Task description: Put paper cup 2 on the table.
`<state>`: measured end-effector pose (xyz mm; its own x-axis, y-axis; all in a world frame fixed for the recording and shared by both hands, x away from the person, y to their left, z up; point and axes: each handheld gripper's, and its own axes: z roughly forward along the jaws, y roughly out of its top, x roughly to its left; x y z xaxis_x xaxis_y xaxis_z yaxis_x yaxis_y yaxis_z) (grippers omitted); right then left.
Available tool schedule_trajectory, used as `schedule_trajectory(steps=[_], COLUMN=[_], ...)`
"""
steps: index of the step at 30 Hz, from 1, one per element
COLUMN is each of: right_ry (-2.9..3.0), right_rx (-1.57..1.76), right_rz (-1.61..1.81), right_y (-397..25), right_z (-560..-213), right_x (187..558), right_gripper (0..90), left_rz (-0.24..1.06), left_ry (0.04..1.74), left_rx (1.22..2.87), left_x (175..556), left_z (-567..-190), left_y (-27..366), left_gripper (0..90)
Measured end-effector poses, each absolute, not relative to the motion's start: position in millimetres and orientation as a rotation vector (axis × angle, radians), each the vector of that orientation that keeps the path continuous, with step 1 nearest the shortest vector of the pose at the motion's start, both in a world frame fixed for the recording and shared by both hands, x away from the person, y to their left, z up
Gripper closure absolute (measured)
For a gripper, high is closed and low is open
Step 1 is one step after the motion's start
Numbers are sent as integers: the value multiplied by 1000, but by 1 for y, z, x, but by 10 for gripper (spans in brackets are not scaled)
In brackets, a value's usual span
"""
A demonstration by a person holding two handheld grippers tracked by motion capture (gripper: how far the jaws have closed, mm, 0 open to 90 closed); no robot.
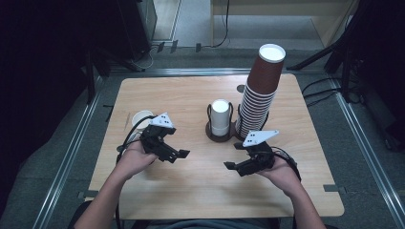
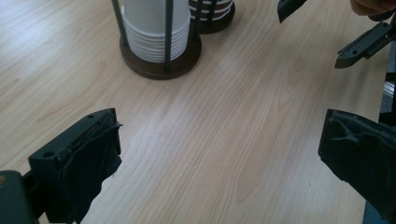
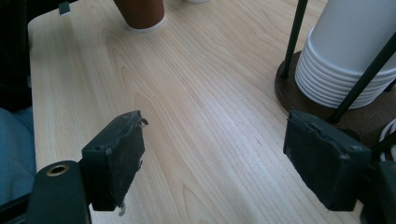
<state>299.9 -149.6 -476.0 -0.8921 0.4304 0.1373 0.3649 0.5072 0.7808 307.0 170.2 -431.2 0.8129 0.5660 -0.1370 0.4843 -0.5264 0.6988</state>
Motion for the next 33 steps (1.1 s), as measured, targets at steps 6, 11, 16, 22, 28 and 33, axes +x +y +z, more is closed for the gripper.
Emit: schedule_trajectory(steps=[6,11,16,22,28,33], right_ry=[2660,2655,2661,2663,2660,2659], right_rx=[694,692,678,670,667,655], right_rz=[1345,1340,1330,1325,1311,1291], right_y=[-149,-149,-148,-148,-147,-147], right_z=[-476,-477,-478,-478,-480,-481], right_x=[300,299,299,298,298,298], right_gripper=[205,204,201,201,200,200], left_rz=[132,123,114,132,140,139], left_ry=[743,736,741,733,741,734], left_rx=[2241,2243,2238,2240,2234,2243], left_x=[305,304,304,303,304,304], left_z=[-442,-450,-460,-467,-474,-479], left_y=[152,140,132,124,122,119], left_gripper=[0,0,0,0,0,0])
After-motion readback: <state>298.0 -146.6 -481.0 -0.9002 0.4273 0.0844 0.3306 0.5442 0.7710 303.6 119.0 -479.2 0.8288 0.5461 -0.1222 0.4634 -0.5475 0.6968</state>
